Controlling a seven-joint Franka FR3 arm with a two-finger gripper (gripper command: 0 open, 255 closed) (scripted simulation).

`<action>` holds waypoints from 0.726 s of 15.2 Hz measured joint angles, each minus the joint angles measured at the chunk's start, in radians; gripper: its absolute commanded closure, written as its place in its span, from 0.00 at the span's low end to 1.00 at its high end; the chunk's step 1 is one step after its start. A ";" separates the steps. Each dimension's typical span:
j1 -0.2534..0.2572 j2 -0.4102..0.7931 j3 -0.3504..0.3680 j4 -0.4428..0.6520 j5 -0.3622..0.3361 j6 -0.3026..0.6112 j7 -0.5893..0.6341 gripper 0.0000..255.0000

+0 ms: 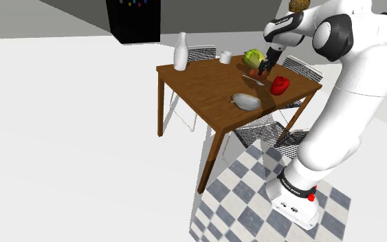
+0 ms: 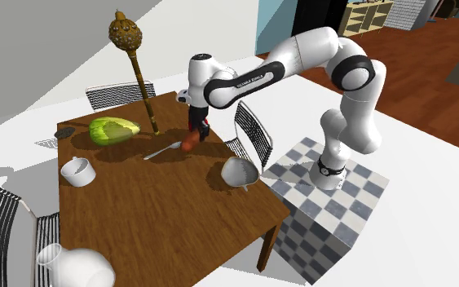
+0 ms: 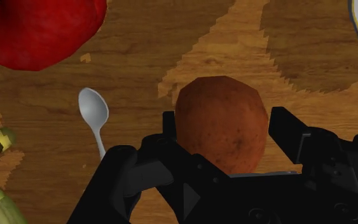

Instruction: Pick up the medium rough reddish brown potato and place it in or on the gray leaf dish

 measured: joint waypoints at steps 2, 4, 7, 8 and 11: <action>0.000 -0.002 -0.001 0.023 -0.004 -0.025 0.005 1.00; 0.010 -0.029 -0.003 0.004 -0.021 -0.028 0.017 1.00; 0.056 -0.130 0.002 -0.095 -0.091 -0.010 0.089 1.00; 0.069 -0.171 0.005 -0.135 -0.119 -0.003 0.115 1.00; 0.098 -0.298 0.030 -0.265 -0.206 0.019 0.207 1.00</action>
